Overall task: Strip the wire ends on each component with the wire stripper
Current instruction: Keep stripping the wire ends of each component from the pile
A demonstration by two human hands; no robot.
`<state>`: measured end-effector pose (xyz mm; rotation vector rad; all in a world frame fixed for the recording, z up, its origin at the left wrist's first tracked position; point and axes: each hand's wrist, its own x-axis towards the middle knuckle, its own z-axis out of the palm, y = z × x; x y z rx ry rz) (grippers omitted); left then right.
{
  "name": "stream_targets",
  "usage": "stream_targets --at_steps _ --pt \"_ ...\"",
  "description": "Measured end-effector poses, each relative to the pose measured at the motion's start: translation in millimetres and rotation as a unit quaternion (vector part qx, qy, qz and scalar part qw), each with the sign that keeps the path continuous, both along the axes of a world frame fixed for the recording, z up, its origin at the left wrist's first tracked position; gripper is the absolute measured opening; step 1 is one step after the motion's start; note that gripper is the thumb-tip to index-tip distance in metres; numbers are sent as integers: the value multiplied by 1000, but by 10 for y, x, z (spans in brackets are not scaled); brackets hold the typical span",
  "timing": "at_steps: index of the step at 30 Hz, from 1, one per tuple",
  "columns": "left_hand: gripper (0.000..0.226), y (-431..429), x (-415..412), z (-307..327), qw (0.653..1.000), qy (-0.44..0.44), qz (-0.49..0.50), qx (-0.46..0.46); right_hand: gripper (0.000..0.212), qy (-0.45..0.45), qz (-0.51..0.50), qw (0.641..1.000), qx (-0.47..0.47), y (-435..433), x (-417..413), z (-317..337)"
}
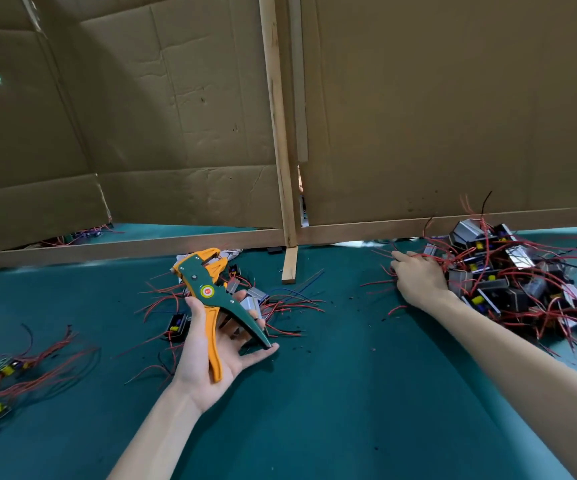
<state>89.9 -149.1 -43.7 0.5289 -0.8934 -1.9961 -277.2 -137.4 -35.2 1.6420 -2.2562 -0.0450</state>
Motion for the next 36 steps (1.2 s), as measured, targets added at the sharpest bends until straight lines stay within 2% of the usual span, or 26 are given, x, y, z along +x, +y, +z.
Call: stream_targets --at_steps 6,8,11,14,17,19,22,25,28,30,32,34,36 --pt "82 -62 48 34 1000 17 8 13 42 -7 19 1000 -8 54 -124 42" --pt "83 -94 69 50 1000 19 3 7 33 -27 42 995 -88 83 43 62" --pt "81 -129 101 62 1000 24 -4 -5 24 -110 72 974 -185 121 598 165" --pt "80 -141 130 63 999 30 -3 -10 21 -123 139 970 -159 107 1235 294" --pt "79 -134 122 73 999 37 7 -6 47 -180 320 928 -57 93 1755 336" --pt "79 -129 119 88 999 41 10 -4 59 -214 379 900 18 76 1994 302" --pt "79 -128 128 98 999 48 19 4 52 -144 387 910 42 2 2062 278" --pt "80 -123 123 116 998 57 21 6 40 -67 375 924 23 -45 1938 318" --pt "81 -100 98 126 999 40 15 -8 40 -61 371 927 -17 -55 1835 297" --pt "80 -75 79 132 999 35 10 -13 36 -147 367 917 -48 -42 1773 278" --pt "80 -50 61 138 999 33 6 -14 28 -293 338 888 -104 -20 1698 285" --pt "80 -29 45 147 999 32 1 -15 26 -435 275 838 -180 27 1634 310" --pt "81 -15 26 146 999 29 -8 -14 25 -566 194 769 -225 89 1558 330"
